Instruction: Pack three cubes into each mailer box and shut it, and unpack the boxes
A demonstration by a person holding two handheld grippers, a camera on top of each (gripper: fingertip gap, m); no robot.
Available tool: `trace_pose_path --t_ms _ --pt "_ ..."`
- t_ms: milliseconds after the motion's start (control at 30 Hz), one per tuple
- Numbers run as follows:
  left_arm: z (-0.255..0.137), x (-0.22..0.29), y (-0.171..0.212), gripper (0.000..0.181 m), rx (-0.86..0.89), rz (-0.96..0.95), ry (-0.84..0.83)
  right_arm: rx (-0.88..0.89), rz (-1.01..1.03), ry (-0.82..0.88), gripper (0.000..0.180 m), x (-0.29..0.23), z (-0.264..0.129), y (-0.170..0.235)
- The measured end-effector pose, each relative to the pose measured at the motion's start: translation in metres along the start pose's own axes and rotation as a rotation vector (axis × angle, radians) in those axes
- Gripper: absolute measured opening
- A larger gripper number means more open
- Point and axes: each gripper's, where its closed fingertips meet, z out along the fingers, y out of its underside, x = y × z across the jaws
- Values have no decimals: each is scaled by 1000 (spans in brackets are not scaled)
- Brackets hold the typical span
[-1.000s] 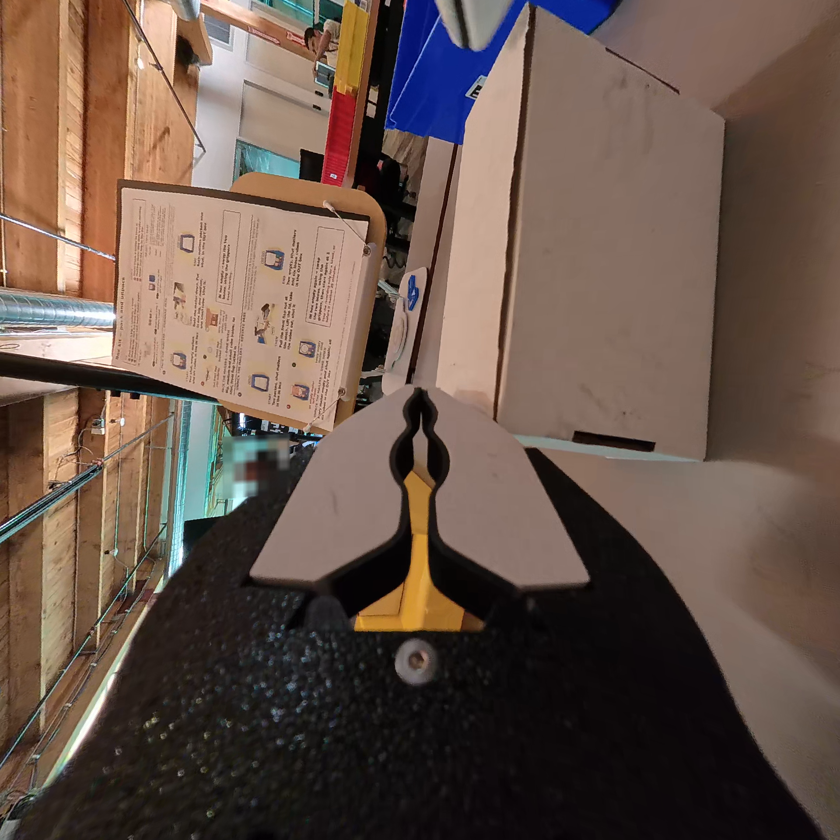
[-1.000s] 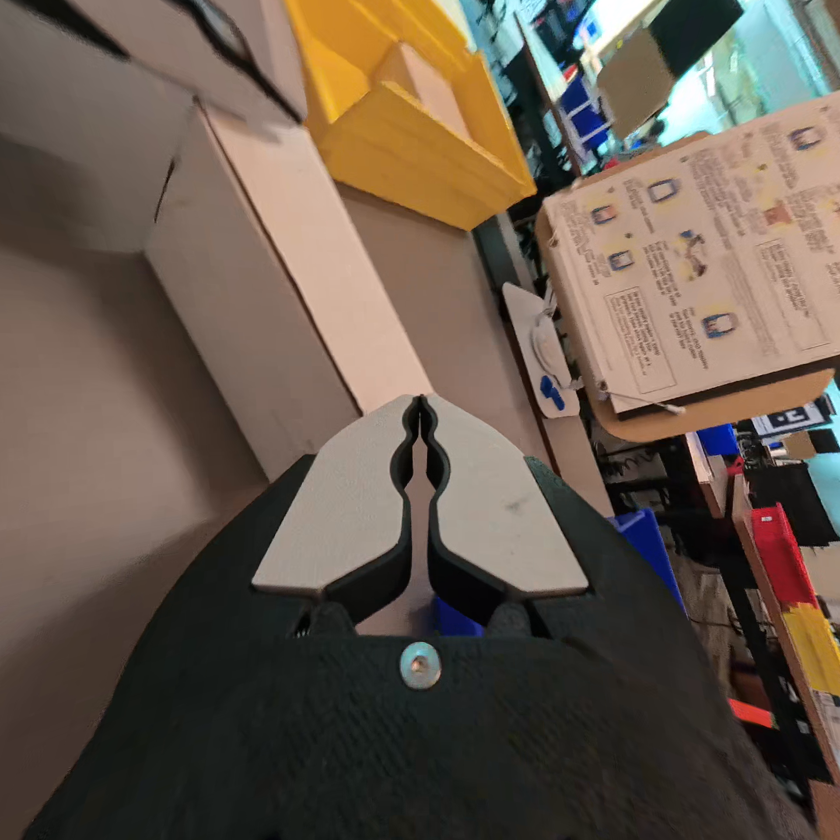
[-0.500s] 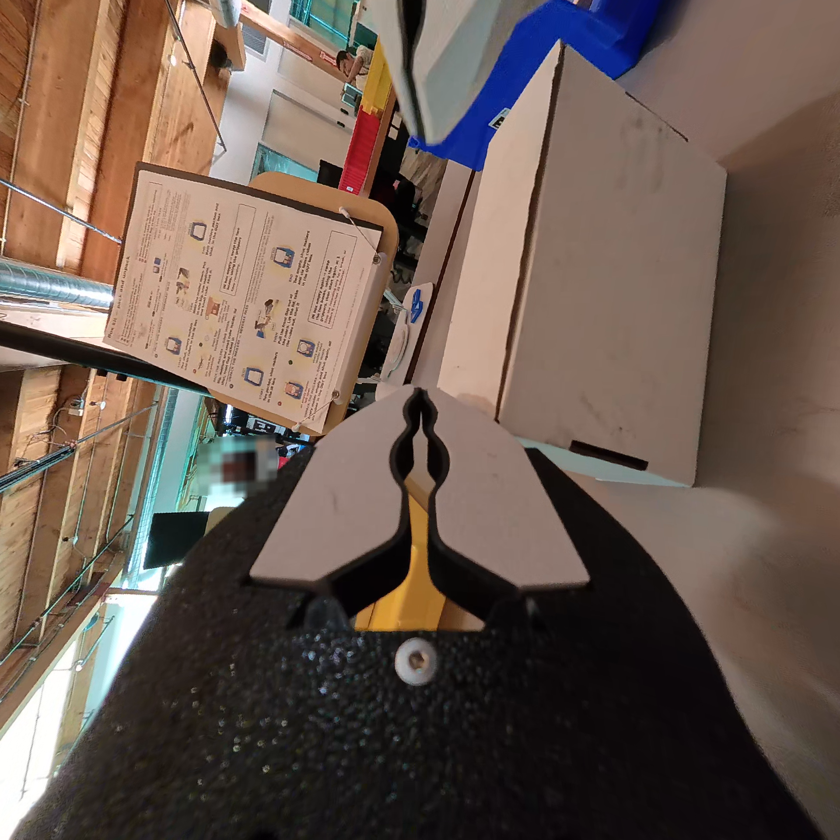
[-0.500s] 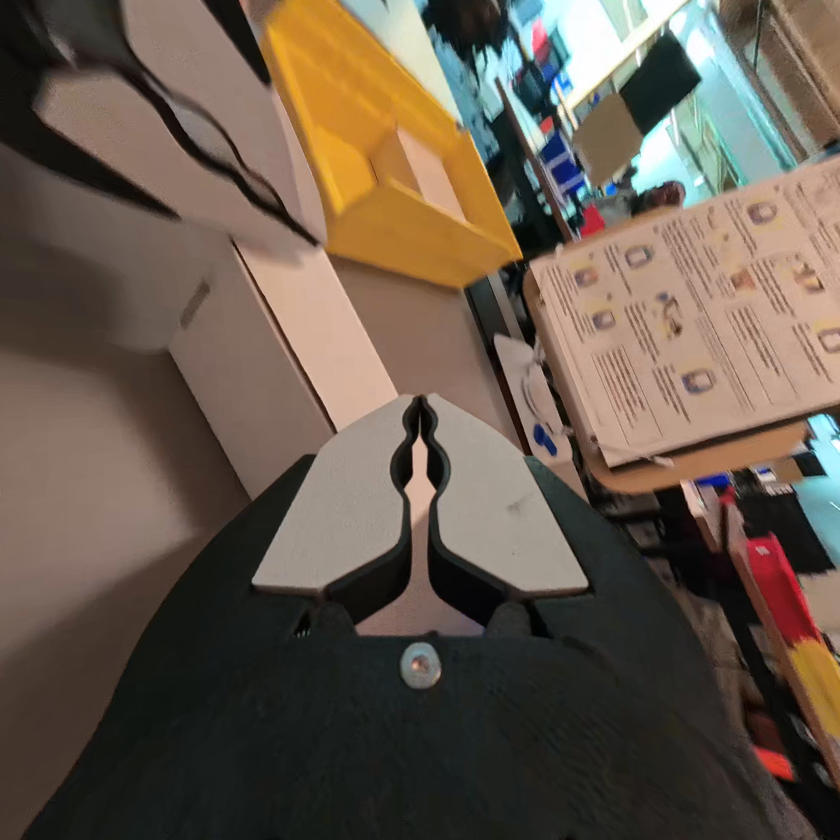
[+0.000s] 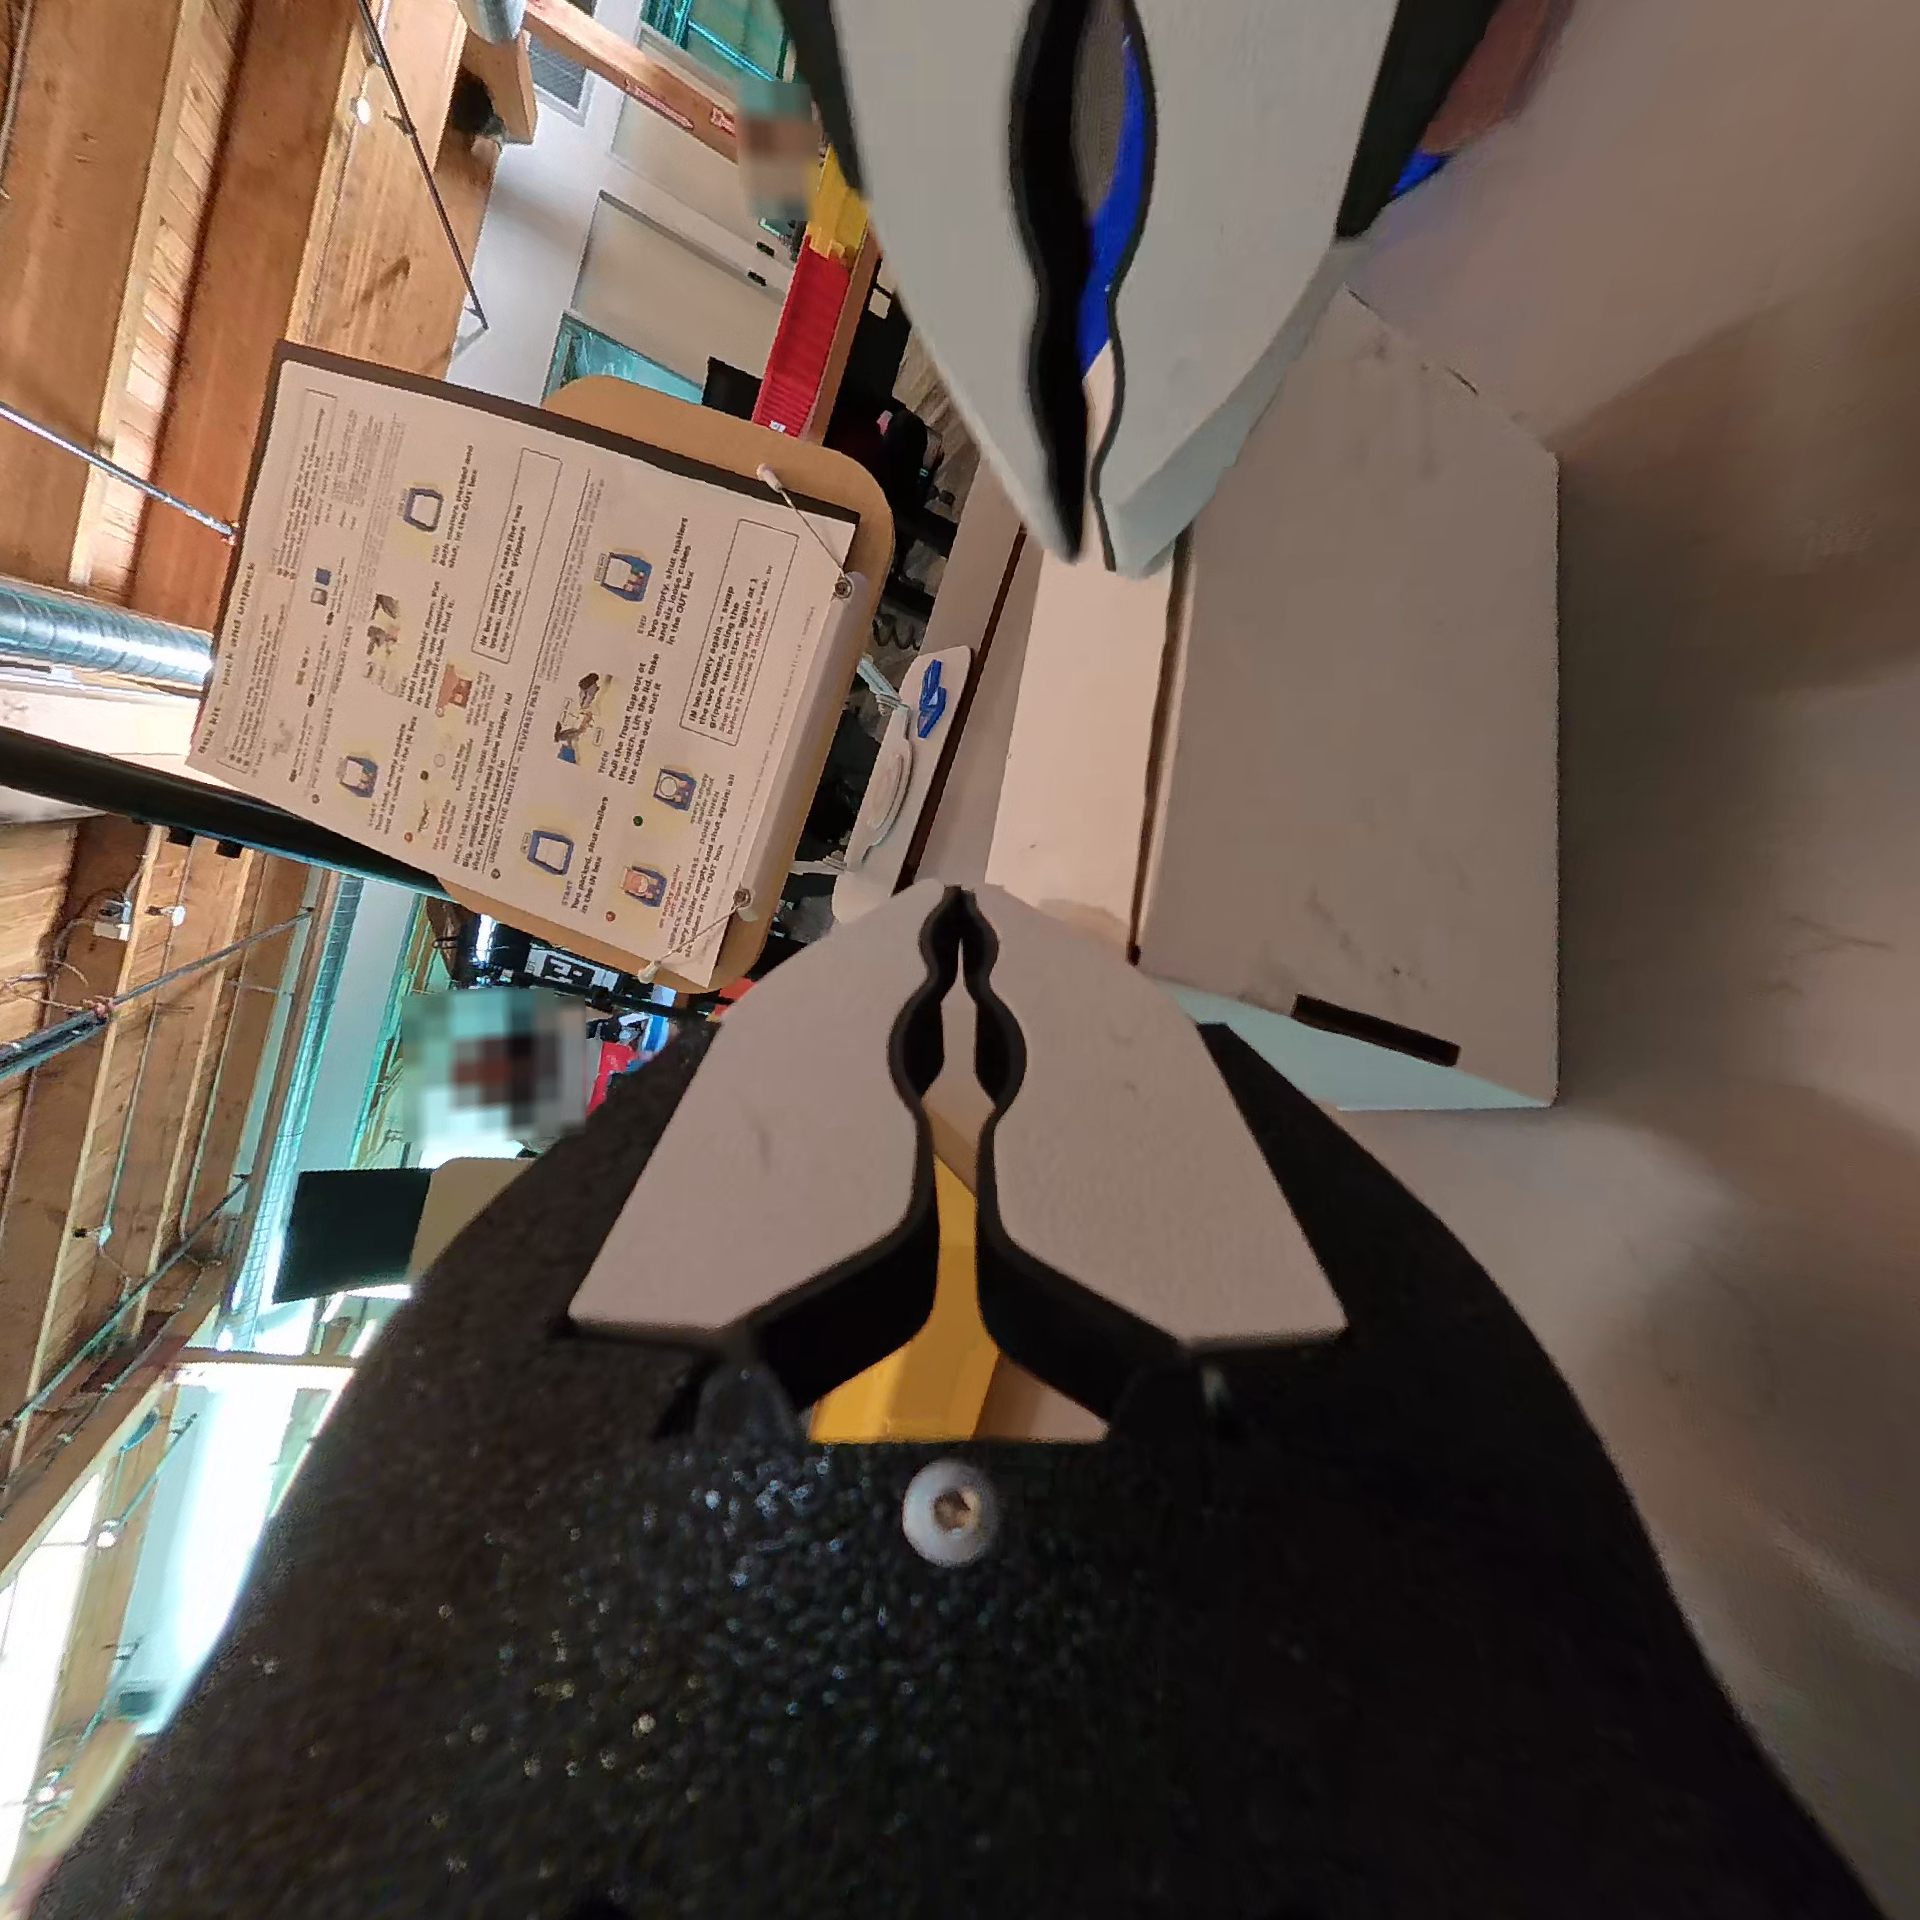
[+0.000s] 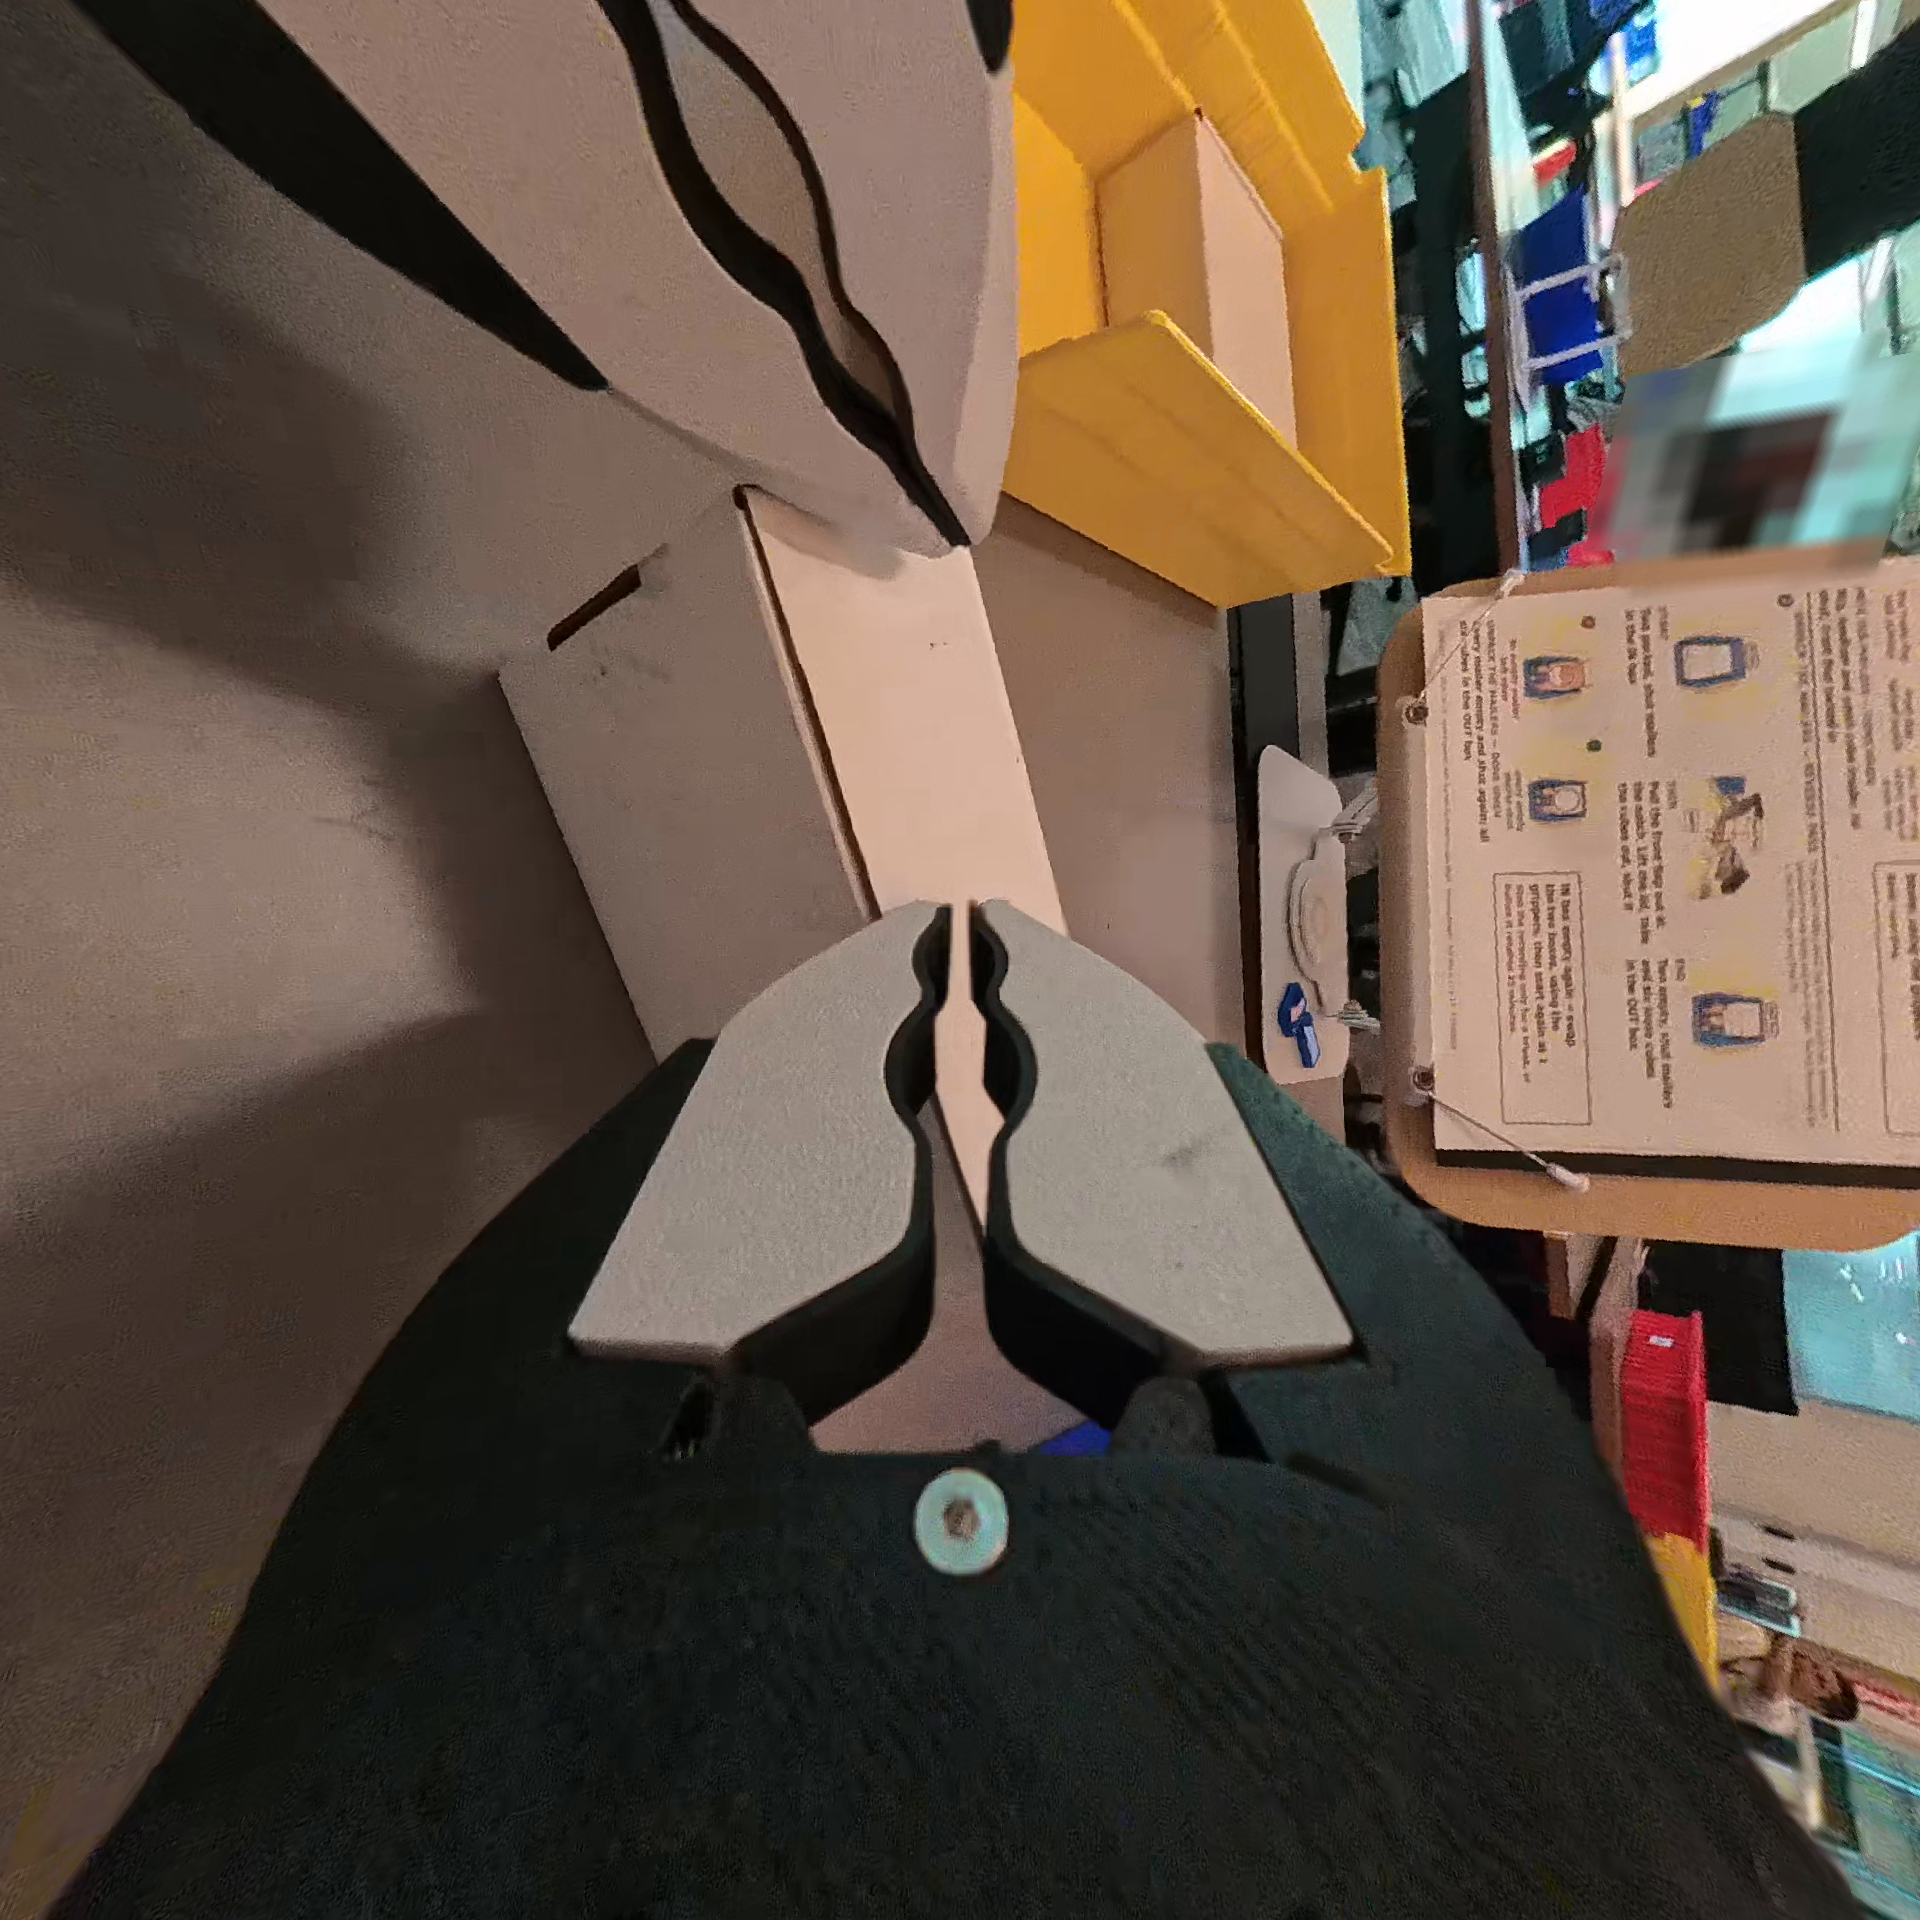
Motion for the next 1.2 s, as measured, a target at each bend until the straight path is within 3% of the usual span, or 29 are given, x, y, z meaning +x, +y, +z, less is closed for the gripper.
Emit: trace_pose_path --t_ms 33,133,200,300,467,500,533,567,767,833,867,900,1067,1200 --pt "0 0 1 0 0 -25 5 -9 -25 -10 17 5 -1 -2" --pt "-3 -12 4 0 16 -219 -22 -46 -47 -143 48 13 -2 -5" --pt "-9 -27 5 11 57 -405 -26 -85 -37 -222 67 21 3 -4" --pt "-16 -39 13 49 83 -647 34 -164 -44 -388 69 17 8 -3" --pt "-22 -40 27 81 115 -962 176 -195 -89 -590 58 11 14 -4" --pt "-22 -38 29 84 112 -1004 209 -216 -73 -641 63 8 12 -3" --pt "-22 -35 32 86 106 -1029 235 -240 -64 -711 81 2 6 -2" --pt "-22 -32 35 86 94 -1037 252 -261 -60 -741 88 -1 4 0" --pt "-17 -20 44 86 29 -991 272 -330 -87 -752 93 -13 21 19" --pt "-16 -16 43 85 29 -1000 289 -343 -90 -724 87 -15 31 25" --pt "-16 -14 44 84 24 -1001 297 -339 -87 -731 68 -18 33 26" --pt "-15 -13 45 83 13 -997 298 -333 -84 -748 65 -22 32 26" --pt "-14 -11 59 72 -26 -989 279 -326 -104 -661 65 -23 24 28" --pt "-14 -13 67 59 -28 -1039 264 -365 -83 -543 65 8 -10 49"
